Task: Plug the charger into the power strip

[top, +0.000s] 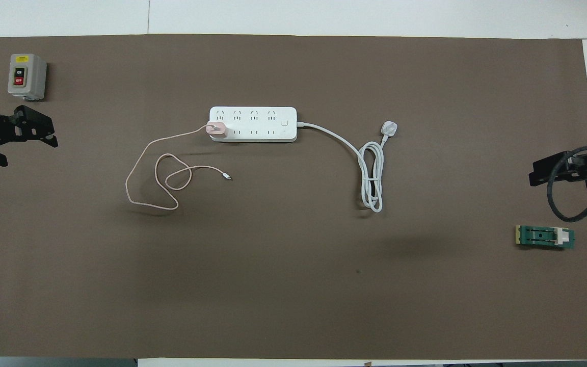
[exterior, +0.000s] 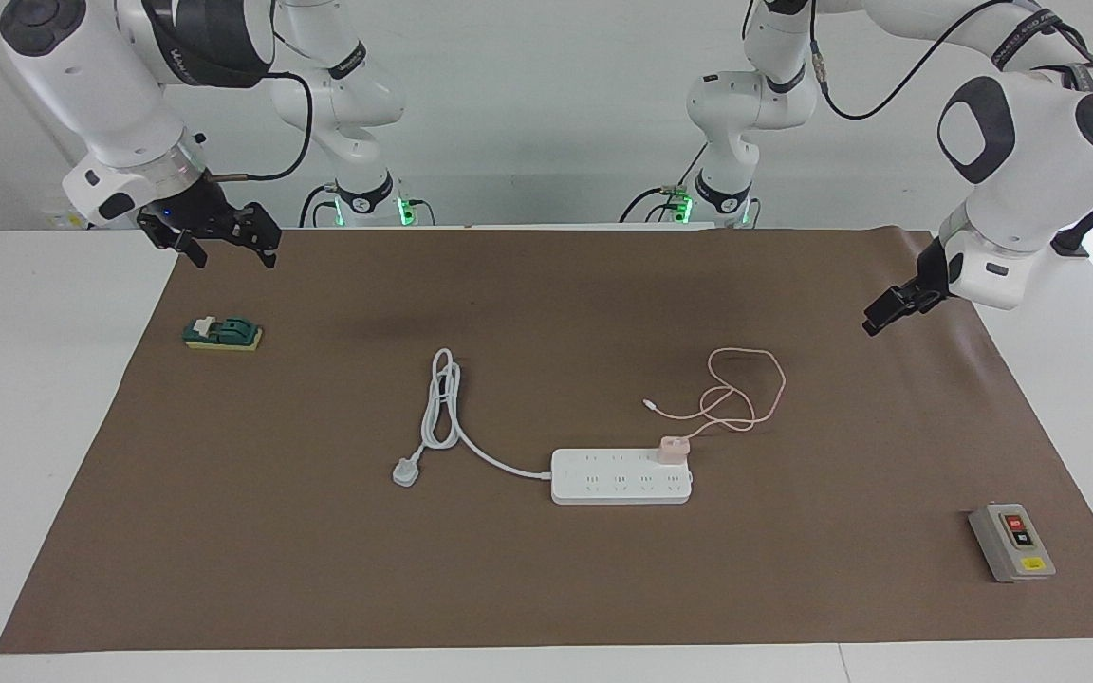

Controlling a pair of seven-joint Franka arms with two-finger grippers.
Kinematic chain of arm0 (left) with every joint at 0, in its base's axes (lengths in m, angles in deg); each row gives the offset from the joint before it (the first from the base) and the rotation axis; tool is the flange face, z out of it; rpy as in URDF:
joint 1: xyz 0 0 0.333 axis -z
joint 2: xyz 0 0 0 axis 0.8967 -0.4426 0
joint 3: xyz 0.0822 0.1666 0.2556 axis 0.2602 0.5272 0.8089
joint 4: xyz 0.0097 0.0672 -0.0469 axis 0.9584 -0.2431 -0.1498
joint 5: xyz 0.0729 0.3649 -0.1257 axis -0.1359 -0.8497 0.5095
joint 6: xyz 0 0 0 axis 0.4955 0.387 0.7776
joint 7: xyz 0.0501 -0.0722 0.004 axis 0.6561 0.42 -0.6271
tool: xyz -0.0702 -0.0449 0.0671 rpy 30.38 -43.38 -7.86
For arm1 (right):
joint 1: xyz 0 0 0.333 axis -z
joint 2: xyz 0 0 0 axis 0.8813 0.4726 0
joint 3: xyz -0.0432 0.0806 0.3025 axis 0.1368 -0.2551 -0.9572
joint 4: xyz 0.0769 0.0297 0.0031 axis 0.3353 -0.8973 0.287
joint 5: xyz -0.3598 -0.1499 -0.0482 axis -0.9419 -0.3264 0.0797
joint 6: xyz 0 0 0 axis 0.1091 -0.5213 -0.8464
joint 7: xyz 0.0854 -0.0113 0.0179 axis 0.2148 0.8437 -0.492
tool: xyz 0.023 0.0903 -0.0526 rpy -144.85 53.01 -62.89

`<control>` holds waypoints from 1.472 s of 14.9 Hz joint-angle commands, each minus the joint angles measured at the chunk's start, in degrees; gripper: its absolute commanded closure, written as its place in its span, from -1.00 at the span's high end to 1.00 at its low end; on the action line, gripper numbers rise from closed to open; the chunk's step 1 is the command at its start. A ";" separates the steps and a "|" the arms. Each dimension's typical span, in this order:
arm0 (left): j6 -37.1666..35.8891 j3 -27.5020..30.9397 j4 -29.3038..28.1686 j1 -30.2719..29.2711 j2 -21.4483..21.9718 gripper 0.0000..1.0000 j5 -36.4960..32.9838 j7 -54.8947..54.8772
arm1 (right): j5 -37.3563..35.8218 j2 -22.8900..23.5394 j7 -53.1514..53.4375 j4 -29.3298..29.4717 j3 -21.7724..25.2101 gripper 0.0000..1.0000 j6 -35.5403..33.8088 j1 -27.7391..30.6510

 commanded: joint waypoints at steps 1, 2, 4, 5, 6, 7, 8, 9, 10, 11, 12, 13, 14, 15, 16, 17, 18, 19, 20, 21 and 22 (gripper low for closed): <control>0.16 -0.37 -1.70 0.05 1.70 1.00 -0.16 -0.52 | -0.76 -1.01 0.72 -0.82 -0.42 1.00 -0.14 0.53; 0.16 -0.46 -1.78 0.05 1.78 1.00 -0.16 -0.61 | -0.76 -1.01 0.72 -0.91 -0.42 1.00 -0.14 0.53; -0.19 -0.46 -1.78 0.14 2.66 1.00 -0.08 -0.52 | -0.76 -1.01 0.72 -0.82 -0.42 1.00 -0.14 0.53; -0.37 -0.46 -1.78 -0.03 3.45 1.00 -0.07 -0.61 | -0.76 -1.01 0.72 -0.82 -0.42 1.00 -0.14 0.53; -0.46 -0.46 -1.87 -0.21 4.50 1.00 0.10 -0.61 | -0.76 -1.01 0.72 -0.82 -0.42 1.00 -0.14 0.53; -0.54 -0.46 -2.13 -0.30 5.64 1.00 0.10 -1.05 | -0.76 -1.01 0.72 -0.82 -0.42 1.00 -0.14 0.53; -0.89 -0.46 -2.22 -0.30 6.61 1.00 0.10 -1.31 | -0.76 -1.01 0.72 -0.82 -0.42 1.00 -0.14 0.53; -1.85 -0.46 -2.22 -0.30 7.49 1.00 0.10 -1.66 | -0.76 -1.01 0.72 -0.82 -0.42 1.00 -0.14 0.53; -2.99 -0.37 -2.22 -0.39 8.28 1.00 0.10 -3.49 | -0.76 -1.01 0.72 -0.82 -0.42 1.00 -0.14 0.53; -4.66 -0.37 -2.31 -0.39 9.25 1.00 0.10 -6.12 | -0.76 -1.01 0.72 -0.91 -0.42 1.00 -0.14 0.53; -6.50 -0.28 -2.22 -0.47 10.13 1.00 0.10 -8.32 | -0.76 -1.01 0.72 -0.82 -0.42 1.00 -0.14 0.53; -8.09 -0.28 -2.22 -0.47 10.83 1.00 0.01 -10.26 | -0.76 -1.01 0.72 -0.82 -0.42 1.00 -0.14 0.53; -9.15 -0.28 -2.22 -0.47 11.45 1.00 0.01 -11.67 | -0.76 -1.01 0.72 -0.82 -0.42 1.00 -0.14 0.53; -9.68 -0.28 -2.22 -0.39 11.80 1.00 0.01 -11.60 | -0.76 -1.01 0.72 -0.82 -0.42 1.00 -0.14 0.53; -9.51 -0.37 -2.14 -0.39 11.89 1.00 0.10 -11.07 | -0.76 -1.01 0.72 -0.82 -0.42 1.00 -0.14 0.53; -9.25 -0.46 -2.22 0.05 11.98 1.00 0.10 -11.16 | -0.76 -1.01 0.72 -0.82 -0.42 1.00 -0.14 0.53; -9.25 -0.81 -2.22 0.66 11.98 1.00 0.10 -11.07 | -0.76 -1.01 0.72 -0.82 -0.42 1.00 -0.14 0.53; -8.81 -1.16 -2.22 0.84 11.89 1.00 0.10 -11.07 | -0.76 -1.01 0.72 -0.82 -0.42 1.00 -0.14 0.53; -8.81 -1.42 -2.22 1.71 11.89 1.00 0.10 -10.90 | -0.76 -1.01 0.72 -0.82 -0.42 1.00 -0.14 0.53; -8.81 -1.43 -2.31 1.98 11.98 1.00 0.10 -10.55 | -0.76 -1.01 0.72 -0.82 -0.42 1.00 -0.14 0.53; -8.72 -1.43 -2.83 1.99 12.07 1.00 0.10 -9.85 | -0.76 -1.01 0.72 -0.82 -0.42 1.00 -0.14 0.53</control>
